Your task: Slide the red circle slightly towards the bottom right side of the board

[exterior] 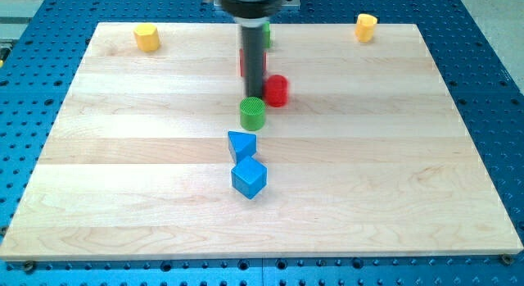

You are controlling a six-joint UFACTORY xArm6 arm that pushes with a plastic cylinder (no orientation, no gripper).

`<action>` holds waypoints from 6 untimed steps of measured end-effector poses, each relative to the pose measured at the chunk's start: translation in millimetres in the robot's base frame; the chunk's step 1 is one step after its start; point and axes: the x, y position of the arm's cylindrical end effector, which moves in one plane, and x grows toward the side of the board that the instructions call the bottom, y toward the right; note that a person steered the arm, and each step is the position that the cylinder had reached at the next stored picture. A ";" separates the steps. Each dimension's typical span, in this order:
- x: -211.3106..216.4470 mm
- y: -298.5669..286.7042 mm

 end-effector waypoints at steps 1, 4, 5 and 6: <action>7.6 75.7; 12.5 162.8; 15.8 196.6; 98.3 192.3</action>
